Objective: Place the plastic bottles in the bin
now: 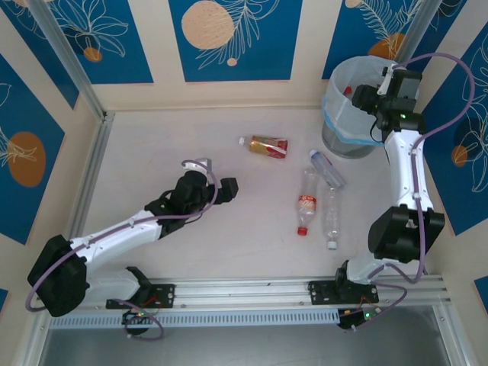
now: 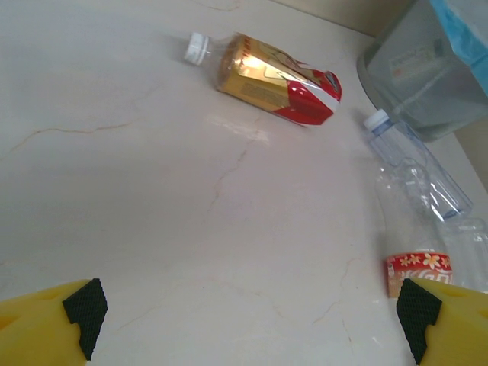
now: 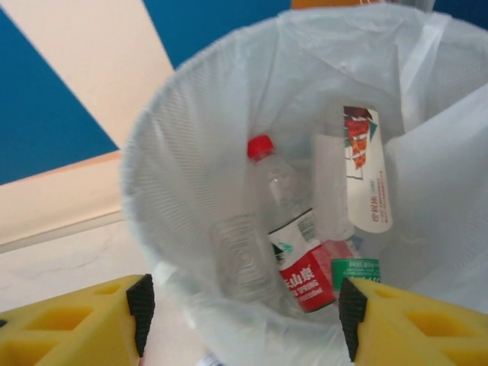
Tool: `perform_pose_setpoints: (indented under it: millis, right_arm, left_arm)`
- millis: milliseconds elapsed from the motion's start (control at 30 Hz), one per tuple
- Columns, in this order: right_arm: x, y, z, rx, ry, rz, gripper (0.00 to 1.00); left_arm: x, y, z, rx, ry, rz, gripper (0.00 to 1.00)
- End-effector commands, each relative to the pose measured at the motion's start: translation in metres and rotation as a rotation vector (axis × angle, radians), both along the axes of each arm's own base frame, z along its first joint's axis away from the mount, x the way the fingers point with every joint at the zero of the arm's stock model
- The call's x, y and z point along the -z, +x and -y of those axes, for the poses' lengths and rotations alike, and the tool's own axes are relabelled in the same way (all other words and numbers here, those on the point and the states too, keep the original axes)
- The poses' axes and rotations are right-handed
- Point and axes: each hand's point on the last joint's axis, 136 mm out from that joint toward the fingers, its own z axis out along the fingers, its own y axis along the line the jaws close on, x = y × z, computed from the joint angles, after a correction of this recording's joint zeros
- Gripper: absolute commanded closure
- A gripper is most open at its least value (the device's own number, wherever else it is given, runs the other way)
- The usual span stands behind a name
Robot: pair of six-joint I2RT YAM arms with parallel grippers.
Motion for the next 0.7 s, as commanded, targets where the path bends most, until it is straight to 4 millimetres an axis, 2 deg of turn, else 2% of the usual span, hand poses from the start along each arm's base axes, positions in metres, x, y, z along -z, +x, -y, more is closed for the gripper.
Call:
perform_pose_setpoints:
  millis: [0,333,433,533,667]
  right_arm:
    - [-0.015,-0.021,-0.014,-0.012,0.036,0.043,0.29]
    - [0.002,-0.065,-0.051,-0.049,0.117,0.022,0.15]
    - [0.007,-0.078,-0.062,-0.065,0.151,0.012,0.00]
    - [0.019,-0.090,-0.077,-0.085,0.146,-0.015,0.00]
    - [0.049,-0.109,-0.096,-0.109,0.135,-0.108,0.00]
  left_arm:
    - [-0.012,0.000,0.016,0.102,-0.022,0.045,0.01]
    - [-0.035,-0.013,0.035,0.288,0.001,0.146,0.01]
    - [-0.041,-0.019,0.040,0.343,0.001,0.172,0.01]
    - [-0.045,-0.026,0.045,0.403,0.001,0.190,0.01]
    - [-0.048,-0.037,0.052,0.489,-0.005,0.210,0.01]
